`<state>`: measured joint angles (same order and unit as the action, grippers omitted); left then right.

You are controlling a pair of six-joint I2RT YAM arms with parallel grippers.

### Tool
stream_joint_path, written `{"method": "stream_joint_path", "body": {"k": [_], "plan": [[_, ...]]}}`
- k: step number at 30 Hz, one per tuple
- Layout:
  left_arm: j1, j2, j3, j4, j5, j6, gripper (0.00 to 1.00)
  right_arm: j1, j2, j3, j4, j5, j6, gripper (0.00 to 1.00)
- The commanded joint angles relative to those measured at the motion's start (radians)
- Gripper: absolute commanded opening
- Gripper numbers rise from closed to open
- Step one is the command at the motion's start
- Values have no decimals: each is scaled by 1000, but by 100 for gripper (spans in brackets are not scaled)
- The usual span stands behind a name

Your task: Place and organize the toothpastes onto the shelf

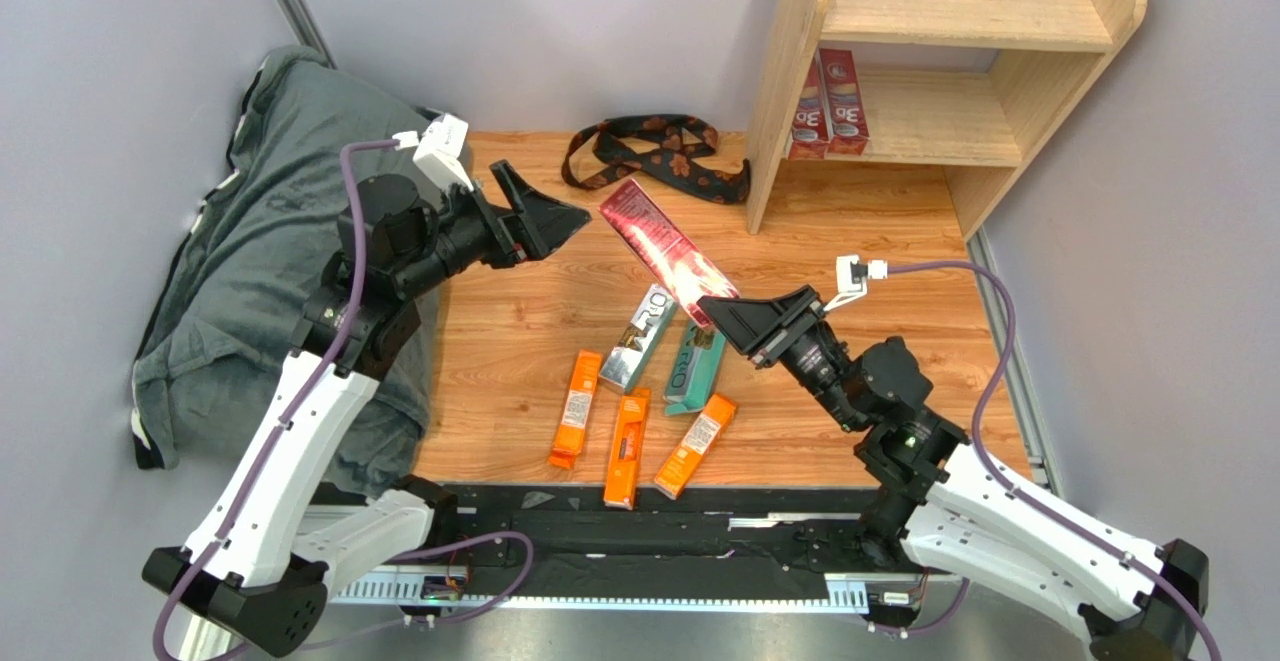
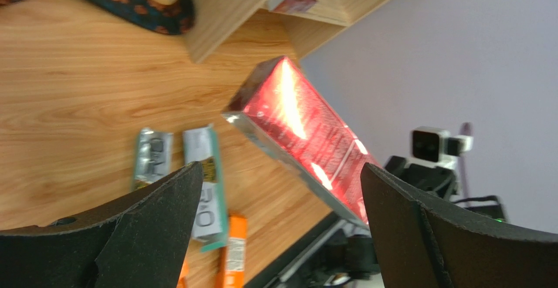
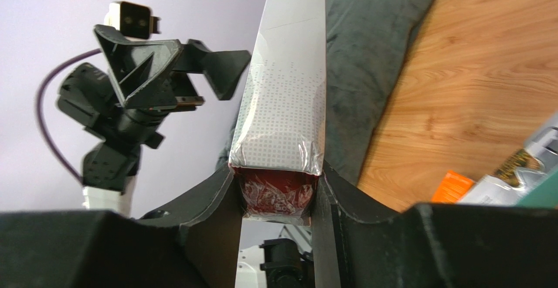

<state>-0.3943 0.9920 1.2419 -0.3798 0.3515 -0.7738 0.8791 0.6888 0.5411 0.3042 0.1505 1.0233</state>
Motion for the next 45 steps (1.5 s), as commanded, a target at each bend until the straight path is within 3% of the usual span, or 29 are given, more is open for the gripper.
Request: {"method": "stream_joint_path", "body": {"k": [1,4,7,15,31,35,45], "plan": [[-3,26,112,-304,-185,232,99,-12,-77,28,-139,78,-28,23],[-3,37,163,-436,-348,281,99,-22,-117,46,-261,109,-34,23],[-3,24,165,-468,-489,312,99,-32,-150,52,-300,119,-48,23],[-3,28,137,-438,-479,343,99,-110,-137,143,-480,101,-83,23],[-3,103,77,-393,-373,373,99,-900,-34,241,-406,-551,12,21],[-5,109,57,-381,-376,381,99,-1002,1,255,-327,-692,55,21],[-3,126,31,-369,-372,396,99,-1194,89,296,-169,-740,147,20]]}}
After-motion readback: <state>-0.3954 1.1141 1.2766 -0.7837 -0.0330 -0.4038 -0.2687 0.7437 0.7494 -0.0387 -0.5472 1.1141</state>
